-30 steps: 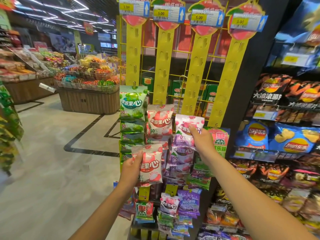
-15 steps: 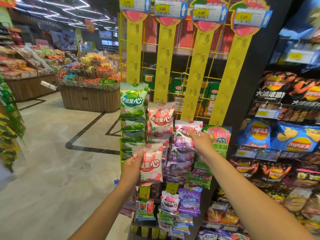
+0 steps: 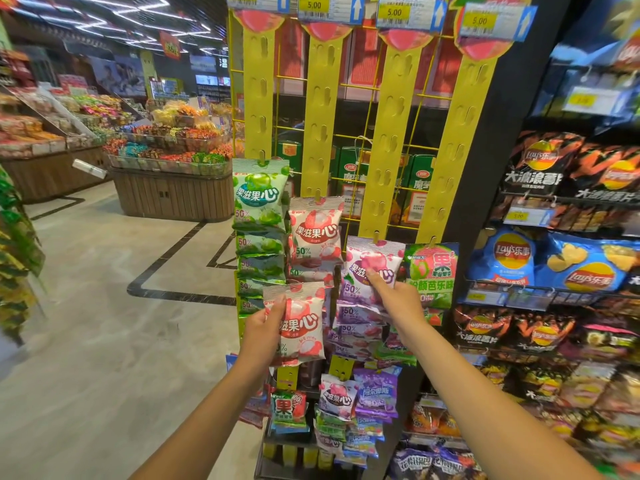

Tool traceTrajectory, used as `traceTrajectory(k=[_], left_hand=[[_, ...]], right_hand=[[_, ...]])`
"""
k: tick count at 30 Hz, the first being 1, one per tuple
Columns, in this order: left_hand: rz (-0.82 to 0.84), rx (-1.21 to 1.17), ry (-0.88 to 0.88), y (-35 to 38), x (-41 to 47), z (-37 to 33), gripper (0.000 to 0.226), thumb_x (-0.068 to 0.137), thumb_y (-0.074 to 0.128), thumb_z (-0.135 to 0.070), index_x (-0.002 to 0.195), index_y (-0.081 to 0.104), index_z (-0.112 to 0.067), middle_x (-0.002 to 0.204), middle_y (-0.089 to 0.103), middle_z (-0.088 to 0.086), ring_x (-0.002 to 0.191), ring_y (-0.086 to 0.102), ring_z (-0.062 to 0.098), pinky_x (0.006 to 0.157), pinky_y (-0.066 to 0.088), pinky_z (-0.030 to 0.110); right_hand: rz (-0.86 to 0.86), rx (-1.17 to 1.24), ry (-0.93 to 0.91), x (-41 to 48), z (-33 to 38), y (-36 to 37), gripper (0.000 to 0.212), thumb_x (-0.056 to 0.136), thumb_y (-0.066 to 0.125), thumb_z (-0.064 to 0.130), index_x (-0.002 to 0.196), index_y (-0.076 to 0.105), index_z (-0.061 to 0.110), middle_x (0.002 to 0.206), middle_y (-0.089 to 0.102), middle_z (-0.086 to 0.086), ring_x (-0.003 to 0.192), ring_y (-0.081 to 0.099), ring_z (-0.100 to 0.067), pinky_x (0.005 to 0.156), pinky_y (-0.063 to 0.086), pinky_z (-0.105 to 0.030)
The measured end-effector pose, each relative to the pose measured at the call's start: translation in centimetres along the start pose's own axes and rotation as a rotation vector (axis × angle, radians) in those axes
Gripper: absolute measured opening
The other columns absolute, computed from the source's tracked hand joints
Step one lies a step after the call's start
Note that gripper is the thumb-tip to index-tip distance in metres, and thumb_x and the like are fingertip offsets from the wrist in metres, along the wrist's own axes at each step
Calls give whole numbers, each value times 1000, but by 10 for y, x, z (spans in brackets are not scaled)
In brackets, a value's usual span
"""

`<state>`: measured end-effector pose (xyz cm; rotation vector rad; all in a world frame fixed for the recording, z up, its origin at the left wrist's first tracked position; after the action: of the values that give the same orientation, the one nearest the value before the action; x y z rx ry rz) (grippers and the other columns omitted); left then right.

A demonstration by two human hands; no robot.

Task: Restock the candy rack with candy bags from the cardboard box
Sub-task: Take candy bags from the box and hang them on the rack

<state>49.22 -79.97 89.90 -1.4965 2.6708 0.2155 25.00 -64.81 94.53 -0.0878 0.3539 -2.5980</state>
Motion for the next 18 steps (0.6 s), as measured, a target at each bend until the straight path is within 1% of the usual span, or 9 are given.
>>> traceTrajectory(k=[1,2,4,5,7,10,12,15,18], left_hand=[[0,5,0,0,1,0,49,104,52,-52,101,74,-8,87,81,11,81,80,30,81,63,47],[2,9,1,1,1,-1,50,103,52,-53,102,74,-8,88,81,11,81,80,30,82,63,48],[11,11,10,3,1,-3,50,104,52,-52,103,75,-8,89,81,11,82,80,29,83,63,48],[16,12,17,4,1,-5,49,104,51,-52,103,75,-9,89,81,11,82,80,29,82,63,46],[26,15,31,7,1,-9,48,105,50,-51,103,76,-10,90,81,11,82,80,28,78,63,41],[44,16,37,12,0,-16,48,106,49,-50,103,76,-11,89,81,9,81,80,26,70,63,35],[50,24,42,15,0,-22,48,106,49,-51,103,76,-11,88,82,8,81,80,26,73,63,37],[64,33,77,20,3,-35,48,106,49,-51,104,76,-12,89,82,8,82,80,26,81,64,43],[87,34,120,28,6,-54,47,106,49,-50,103,77,-13,90,82,7,83,80,24,79,63,40]], right_hand=[[27,40,19,-2,-5,1,66,72,77,71,66,49,11,68,47,-15,63,57,-28,64,52,-33],[59,103,33,-4,-10,3,66,70,82,65,70,54,5,72,51,-21,69,65,-29,64,59,-35],[100,175,63,-9,-18,6,71,74,85,54,83,62,-12,87,64,-32,83,76,-29,70,64,-36],[111,175,82,-13,-21,7,68,77,85,50,89,64,-13,93,73,-26,85,78,-27,73,65,-37],[129,139,119,-20,-29,9,57,78,84,49,90,68,-5,94,78,-15,82,79,-23,79,64,-41],[157,46,145,-27,-40,12,54,76,83,54,97,72,5,88,79,-8,80,78,-20,78,65,-39],[166,6,142,-32,-41,14,50,76,84,55,95,71,10,89,79,-8,80,78,-19,76,65,-37],[199,-2,74,-36,-28,17,42,79,82,53,90,72,14,86,79,-7,80,78,-19,78,65,-38],[247,34,-24,-39,-1,23,34,82,80,51,91,74,18,86,80,-5,82,78,-19,83,64,-40]])
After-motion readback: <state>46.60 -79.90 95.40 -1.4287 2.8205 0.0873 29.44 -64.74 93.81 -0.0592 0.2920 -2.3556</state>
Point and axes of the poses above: each hand's wrist, its own x-axis towards the middle knuckle, its own y-axis out of the palm, z = x × y, the point moved 9 cm from there along x, towards the middle knuckle
